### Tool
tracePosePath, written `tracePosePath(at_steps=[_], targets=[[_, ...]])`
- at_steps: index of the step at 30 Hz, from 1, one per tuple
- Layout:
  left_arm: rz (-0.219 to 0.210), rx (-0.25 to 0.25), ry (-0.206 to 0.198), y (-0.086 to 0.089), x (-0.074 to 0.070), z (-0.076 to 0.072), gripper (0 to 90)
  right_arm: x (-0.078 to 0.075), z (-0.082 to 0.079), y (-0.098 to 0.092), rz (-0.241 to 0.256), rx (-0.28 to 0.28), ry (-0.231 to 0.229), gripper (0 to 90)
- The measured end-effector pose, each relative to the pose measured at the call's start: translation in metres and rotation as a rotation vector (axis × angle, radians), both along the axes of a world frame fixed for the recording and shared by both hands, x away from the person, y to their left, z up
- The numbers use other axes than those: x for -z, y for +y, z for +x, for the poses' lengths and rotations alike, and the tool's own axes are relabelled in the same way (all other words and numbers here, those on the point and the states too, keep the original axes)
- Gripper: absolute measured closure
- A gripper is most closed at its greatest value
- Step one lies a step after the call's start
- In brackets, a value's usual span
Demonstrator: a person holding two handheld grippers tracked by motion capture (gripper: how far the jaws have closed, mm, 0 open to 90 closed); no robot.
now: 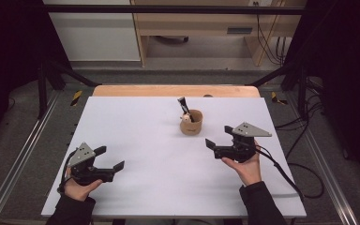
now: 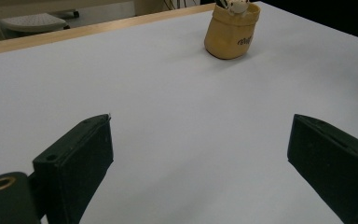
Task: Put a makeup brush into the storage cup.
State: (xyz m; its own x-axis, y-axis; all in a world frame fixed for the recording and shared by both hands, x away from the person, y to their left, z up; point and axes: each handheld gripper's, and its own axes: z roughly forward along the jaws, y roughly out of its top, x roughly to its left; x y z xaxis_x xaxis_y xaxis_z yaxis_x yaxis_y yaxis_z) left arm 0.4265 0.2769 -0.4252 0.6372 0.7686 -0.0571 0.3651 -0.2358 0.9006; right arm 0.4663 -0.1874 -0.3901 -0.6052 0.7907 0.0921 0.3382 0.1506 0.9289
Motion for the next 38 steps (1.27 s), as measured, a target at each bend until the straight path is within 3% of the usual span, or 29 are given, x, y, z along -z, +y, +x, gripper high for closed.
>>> tracePosePath(at_steps=[22, 38], targets=[[-0.001, -0.015, 0.011, 0.003, 0.003, 0.0, 5.8, 0.021, -0.03, -0.037, 0.004, 0.023, 0.019, 7.6], [0.01, -0.012, 0.016, 0.0, 0.007, 0.0, 5.5, 0.035, -0.04, -0.06, 0.008, 0.072, 0.04, 6.4]])
